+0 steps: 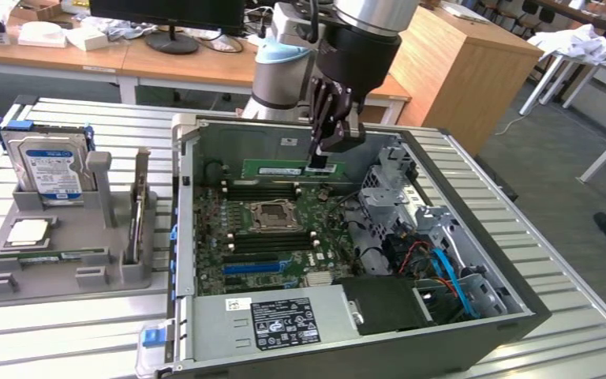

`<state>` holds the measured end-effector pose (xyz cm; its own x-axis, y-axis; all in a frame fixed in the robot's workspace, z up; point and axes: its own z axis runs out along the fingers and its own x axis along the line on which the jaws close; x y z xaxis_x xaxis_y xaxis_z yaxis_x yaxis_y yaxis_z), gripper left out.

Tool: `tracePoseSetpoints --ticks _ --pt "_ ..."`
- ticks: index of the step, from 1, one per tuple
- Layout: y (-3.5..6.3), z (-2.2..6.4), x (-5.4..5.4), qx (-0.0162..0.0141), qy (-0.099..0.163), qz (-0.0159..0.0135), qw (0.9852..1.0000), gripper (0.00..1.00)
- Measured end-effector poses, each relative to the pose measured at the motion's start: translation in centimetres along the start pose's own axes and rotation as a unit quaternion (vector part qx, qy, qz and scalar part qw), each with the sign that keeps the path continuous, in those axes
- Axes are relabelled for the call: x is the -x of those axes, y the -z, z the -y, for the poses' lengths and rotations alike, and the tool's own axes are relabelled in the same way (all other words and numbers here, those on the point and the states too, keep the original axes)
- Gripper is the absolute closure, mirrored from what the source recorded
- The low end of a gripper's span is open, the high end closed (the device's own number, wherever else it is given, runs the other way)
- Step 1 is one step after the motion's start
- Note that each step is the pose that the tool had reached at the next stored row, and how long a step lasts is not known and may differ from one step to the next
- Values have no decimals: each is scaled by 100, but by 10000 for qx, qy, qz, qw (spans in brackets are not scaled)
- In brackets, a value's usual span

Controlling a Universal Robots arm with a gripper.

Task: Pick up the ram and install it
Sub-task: 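Pick up the ram and move it above insertion slot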

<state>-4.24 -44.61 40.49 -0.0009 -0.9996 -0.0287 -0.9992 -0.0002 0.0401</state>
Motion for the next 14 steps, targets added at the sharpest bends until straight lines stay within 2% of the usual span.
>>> tracePoseSetpoints --ticks 6,14 --pt "-27 2 -1 0 0 1 10000 89" --pt "-117 5 -4 0 0 1 10000 89"
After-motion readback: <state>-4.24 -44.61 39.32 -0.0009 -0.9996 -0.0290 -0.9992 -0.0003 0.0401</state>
